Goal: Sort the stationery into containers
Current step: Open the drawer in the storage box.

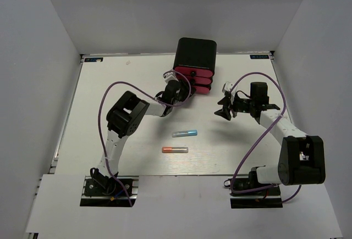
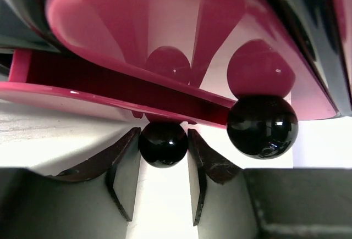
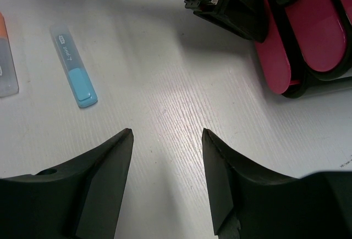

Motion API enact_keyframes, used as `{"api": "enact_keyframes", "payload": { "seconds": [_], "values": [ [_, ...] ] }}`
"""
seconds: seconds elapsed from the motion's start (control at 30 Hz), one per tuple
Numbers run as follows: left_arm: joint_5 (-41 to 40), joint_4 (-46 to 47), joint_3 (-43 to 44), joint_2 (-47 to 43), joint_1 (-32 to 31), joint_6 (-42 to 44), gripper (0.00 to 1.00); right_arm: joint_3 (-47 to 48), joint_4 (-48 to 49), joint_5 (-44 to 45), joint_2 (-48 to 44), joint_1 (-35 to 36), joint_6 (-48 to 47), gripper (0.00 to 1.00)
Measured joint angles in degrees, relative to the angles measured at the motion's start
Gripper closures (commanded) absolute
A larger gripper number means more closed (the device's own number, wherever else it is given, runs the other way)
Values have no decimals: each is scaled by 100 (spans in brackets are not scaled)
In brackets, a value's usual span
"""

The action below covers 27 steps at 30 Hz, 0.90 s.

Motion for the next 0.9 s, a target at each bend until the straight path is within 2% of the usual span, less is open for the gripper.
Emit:
{"api": "enact_keyframes", "payload": {
  "seconds": [0.07, 0.2, 0.47, 0.57, 0.63, 0.7, 0.9],
  "values": [
    [0, 2, 0, 0, 2, -9, 75, 0, 0, 2, 0, 0, 0, 41],
    [66, 302, -195, -2, 2, -15, 79, 0, 0, 0, 0, 0, -4, 42],
    [365, 918, -1255, -452, -59, -35, 77, 0, -2, -2, 0, 0, -26, 41],
    [413, 949, -1432, -544, -92, -31, 64, 0, -26, -15, 2, 0, -107, 36],
    [435, 968, -1495, -588, -90, -17, 43, 17, -170, -72, 9, 0, -299, 34],
    [452, 968, -1532, -645, -90, -17, 31, 85, -409, -164, 66, 2, -566, 34],
    [431, 883, -1947, -1078, -90, 57, 25, 437, -1384, -426, 376, 42, -1731, 47]
  ]
}}
